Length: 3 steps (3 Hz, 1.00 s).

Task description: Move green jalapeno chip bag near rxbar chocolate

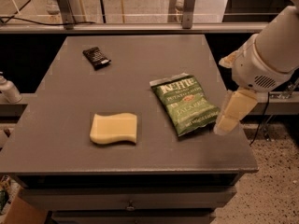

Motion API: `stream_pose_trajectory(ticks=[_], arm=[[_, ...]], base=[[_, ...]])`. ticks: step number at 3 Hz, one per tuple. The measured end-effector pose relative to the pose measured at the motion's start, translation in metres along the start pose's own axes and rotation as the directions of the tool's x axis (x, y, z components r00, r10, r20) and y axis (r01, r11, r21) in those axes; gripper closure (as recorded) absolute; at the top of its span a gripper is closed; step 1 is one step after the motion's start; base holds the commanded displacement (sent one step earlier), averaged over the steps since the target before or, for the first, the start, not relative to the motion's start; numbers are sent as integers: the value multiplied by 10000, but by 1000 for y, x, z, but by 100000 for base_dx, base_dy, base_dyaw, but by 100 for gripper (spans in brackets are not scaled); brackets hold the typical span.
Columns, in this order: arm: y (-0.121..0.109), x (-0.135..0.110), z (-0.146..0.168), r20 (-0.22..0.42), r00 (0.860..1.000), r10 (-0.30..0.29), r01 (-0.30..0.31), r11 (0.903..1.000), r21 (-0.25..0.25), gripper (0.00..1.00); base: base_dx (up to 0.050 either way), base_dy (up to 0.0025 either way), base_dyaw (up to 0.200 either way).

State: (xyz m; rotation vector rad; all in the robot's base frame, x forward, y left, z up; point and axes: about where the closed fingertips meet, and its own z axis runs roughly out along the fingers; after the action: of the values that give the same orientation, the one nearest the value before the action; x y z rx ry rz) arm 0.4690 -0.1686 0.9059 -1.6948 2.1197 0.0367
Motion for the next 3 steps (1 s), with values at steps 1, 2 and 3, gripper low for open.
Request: stream_pose_trajectory(ticks=[1,2,3], arm=[[-9,4,23,187,9998,-37,39,9999,-106,0],[-17,14,47,25,10000,1,0,9997,-251,0],[-18,21,66,-192,9998,-2,-6,9991,-434,0]], base=[[0,0,0],[0,0,0],[0,0,0]])
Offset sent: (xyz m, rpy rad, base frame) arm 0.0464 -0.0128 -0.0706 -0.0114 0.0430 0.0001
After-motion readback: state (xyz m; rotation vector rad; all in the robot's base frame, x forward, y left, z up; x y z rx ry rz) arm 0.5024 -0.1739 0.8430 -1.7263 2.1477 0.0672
